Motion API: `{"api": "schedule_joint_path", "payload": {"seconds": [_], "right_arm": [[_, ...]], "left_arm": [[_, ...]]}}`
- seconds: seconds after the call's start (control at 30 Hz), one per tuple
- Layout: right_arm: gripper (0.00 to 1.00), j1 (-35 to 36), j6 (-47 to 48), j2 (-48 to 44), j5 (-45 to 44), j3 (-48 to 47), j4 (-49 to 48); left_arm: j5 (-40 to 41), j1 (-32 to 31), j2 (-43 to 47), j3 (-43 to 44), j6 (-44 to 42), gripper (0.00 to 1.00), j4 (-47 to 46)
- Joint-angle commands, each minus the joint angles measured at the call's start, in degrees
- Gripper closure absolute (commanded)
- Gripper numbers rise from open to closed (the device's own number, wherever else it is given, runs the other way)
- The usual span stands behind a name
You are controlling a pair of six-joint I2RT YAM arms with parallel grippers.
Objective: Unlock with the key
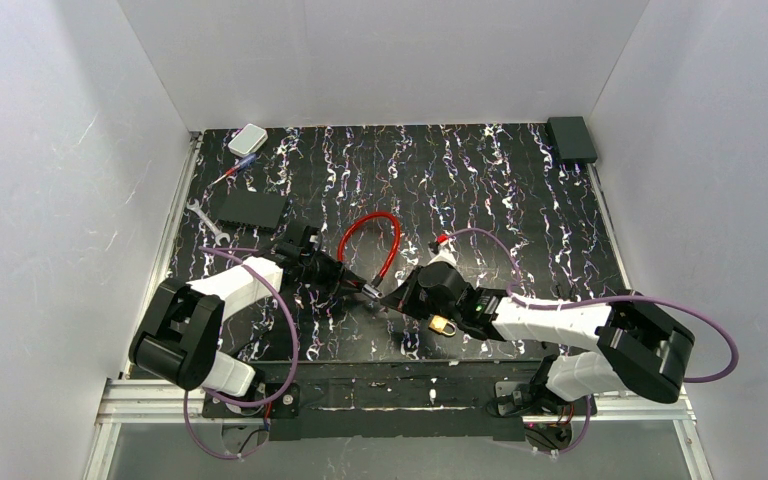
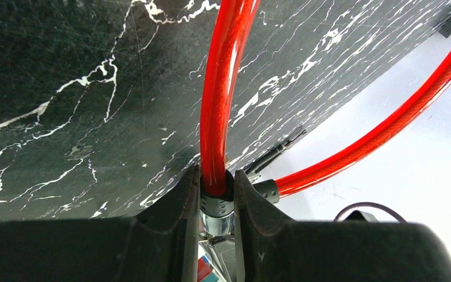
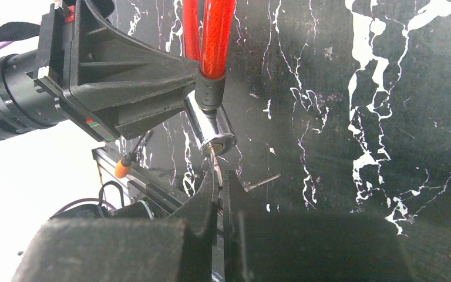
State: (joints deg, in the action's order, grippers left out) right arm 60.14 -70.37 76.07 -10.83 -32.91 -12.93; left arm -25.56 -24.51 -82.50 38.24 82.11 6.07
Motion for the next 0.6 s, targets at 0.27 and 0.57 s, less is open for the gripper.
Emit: {"api": "schedule_joint_path", "payload": {"seconds": [0.27, 0.57], "right_arm": [[0.99, 0.0, 7.1, 1.5, -5.6, -3.8, -3.7], [0.99, 0.0, 8.9, -1.4, -9.2, -0.9, -7.1]], "left_arm": [[-8.7, -2.8, 3.7, 0.5, 3.5, 1.0, -2.7], [-9.4, -3.6, 5.2, 1.4, 5.7, 1.0, -3.7]]}}
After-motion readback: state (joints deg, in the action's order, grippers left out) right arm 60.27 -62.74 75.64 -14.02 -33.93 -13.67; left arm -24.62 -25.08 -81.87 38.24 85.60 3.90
